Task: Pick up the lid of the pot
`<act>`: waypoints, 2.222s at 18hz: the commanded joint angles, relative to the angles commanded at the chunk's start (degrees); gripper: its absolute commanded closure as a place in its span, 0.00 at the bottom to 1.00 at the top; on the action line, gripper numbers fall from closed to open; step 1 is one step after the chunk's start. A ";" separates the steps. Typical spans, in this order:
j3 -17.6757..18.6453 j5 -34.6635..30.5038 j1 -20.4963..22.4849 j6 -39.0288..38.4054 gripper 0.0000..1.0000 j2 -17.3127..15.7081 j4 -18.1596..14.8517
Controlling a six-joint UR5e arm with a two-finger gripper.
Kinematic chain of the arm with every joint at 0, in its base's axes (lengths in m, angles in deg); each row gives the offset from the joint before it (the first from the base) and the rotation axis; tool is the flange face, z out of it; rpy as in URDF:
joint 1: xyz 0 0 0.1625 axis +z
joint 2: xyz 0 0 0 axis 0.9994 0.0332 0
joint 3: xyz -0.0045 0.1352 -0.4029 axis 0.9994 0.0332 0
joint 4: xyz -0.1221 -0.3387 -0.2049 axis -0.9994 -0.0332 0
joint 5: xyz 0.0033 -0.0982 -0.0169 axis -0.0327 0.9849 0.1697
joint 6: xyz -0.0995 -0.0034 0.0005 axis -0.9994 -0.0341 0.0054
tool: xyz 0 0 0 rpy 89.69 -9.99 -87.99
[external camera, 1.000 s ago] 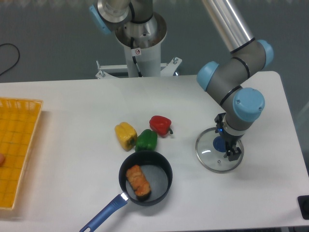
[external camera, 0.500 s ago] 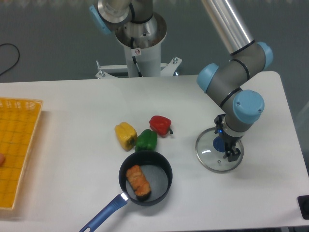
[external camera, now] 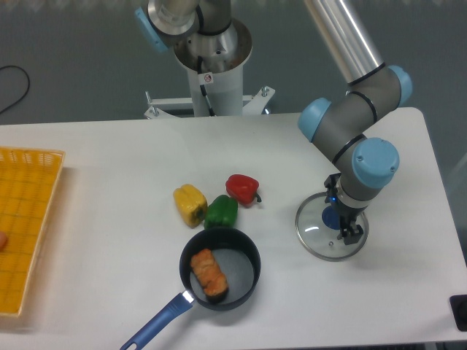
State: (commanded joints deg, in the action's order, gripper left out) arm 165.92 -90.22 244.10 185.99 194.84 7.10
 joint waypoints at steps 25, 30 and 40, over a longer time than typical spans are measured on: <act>0.00 -0.18 -0.09 -0.09 0.45 0.00 0.00; -0.09 -0.26 -0.18 -0.44 0.45 -1.05 -0.26; 0.00 -2.90 -0.97 -0.44 0.45 -3.86 -0.79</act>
State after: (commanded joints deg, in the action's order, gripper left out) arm 165.92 -93.13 243.14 185.55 190.97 6.31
